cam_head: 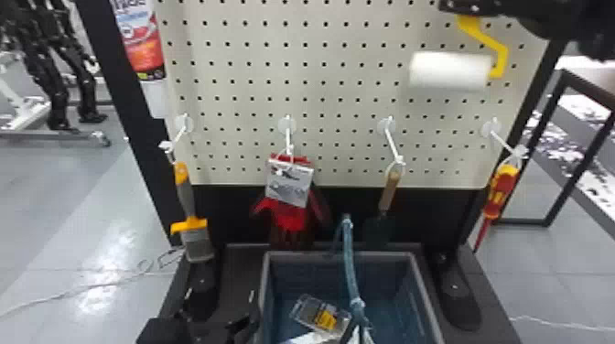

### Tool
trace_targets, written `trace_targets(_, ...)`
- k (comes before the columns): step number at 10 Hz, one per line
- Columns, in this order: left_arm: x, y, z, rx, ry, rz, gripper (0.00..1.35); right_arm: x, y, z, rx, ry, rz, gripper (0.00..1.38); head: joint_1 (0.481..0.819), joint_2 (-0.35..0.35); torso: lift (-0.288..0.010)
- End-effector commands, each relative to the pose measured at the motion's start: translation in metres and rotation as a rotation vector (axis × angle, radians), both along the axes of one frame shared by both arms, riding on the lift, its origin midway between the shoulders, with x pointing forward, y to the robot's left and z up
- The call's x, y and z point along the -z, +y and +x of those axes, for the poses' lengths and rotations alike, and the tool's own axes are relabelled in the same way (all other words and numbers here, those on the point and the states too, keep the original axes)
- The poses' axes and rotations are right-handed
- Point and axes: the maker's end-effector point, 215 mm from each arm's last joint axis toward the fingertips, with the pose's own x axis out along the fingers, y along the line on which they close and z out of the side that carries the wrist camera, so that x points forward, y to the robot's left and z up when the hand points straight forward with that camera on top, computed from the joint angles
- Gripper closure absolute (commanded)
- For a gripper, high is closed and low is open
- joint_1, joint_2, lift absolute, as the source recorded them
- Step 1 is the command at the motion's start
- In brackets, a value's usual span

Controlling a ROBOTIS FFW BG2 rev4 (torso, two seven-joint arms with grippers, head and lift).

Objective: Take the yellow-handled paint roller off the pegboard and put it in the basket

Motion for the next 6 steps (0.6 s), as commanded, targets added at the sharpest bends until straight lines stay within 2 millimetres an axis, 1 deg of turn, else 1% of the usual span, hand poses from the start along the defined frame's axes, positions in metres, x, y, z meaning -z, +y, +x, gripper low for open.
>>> trace_targets(1, 0.001, 0.002, -0.001, -0.008, 0.002, -0.003, 0.13, 0.018, -0.029, -0.008, 0.067, 0.036, 0.034, 1.28, 0.549, 0.000, -0.100)
trace_targets(2, 0.001, 0.001, -0.001, -0.006, 0.002, -0.001, 0.13, 0.031, -0.047, -0.010, 0.117, 0.056, 0.061, 1.28, 0.549, 0.000, -0.100)
trace_targets(3, 0.001, 0.001, -0.001, -0.004, 0.003, -0.002, 0.13, 0.046, -0.055, -0.012, 0.147, 0.088, 0.088, 1.28, 0.549, 0.000, -0.100)
trace_targets(4, 0.002, 0.000, -0.002, 0.000, 0.004, 0.002, 0.13, 0.058, -0.055, -0.019, 0.154, 0.111, 0.110, 1.28, 0.549, 0.000, -0.100)
trace_targets(6, 0.003, -0.001, -0.002, 0.002, 0.008, 0.000, 0.13, 0.105, -0.054, -0.029, 0.159, 0.216, 0.184, 1.28, 0.549, 0.000, -0.100)
